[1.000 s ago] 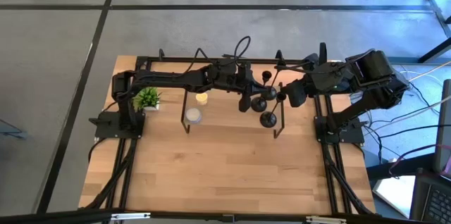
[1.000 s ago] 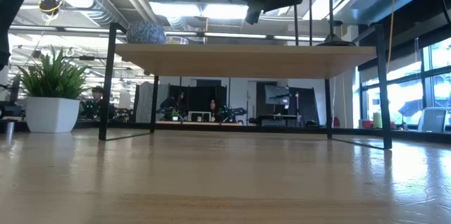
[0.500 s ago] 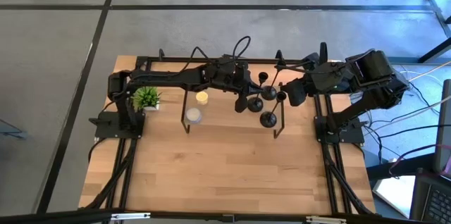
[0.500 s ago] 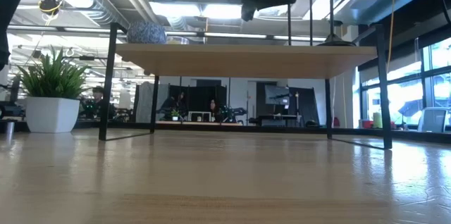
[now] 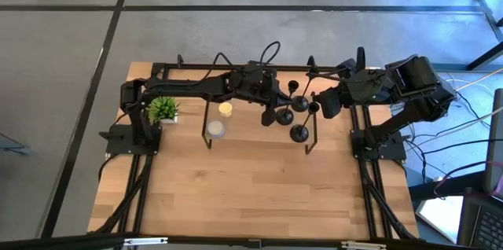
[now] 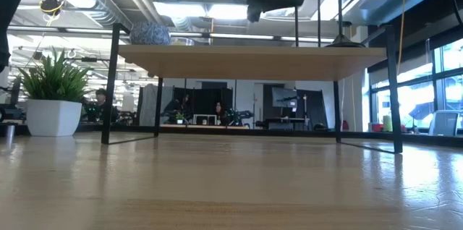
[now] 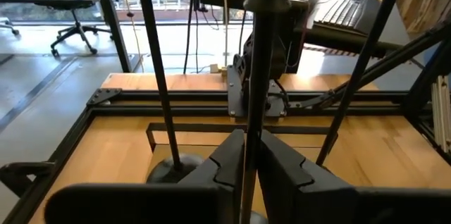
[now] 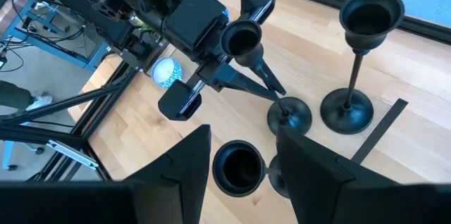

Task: Pick & Place candle stick holders
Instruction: Put the black candle holder on the shelf

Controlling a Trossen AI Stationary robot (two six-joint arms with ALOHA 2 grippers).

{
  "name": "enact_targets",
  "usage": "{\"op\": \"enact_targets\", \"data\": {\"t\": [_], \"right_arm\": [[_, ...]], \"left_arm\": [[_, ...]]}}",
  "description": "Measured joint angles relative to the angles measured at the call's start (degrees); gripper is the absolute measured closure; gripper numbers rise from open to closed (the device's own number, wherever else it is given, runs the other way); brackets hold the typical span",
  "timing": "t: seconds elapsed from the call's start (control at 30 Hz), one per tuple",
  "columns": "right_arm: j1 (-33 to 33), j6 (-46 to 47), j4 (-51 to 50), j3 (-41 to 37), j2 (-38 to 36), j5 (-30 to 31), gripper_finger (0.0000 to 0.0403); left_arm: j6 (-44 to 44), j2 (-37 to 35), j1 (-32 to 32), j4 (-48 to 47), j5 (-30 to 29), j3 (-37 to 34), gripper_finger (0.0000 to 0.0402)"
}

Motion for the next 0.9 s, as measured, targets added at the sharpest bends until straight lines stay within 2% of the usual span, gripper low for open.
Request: {"op": "enact_targets", "data": {"t": [0.23,0.67,0.9], "right_arm": [[0.0,-0.02,0.0,0.02,0.0,0.0,0.0236],[0.0,-0.39,0.0,0.01,0.0,-0.02,0.0236],[0.0,-0.39,0.0,0.01,0.0,-0.02,0.0236]], "left_arm": [[1.41,0.04,-0.31,0.37,-0.09,-0.02,0.0346],[1.27,0.04,-0.33,1.18,-0.59,-0.02,0.0256],[0.44,0.04,-0.33,1.19,-0.56,-0.01,0.0237]]}}
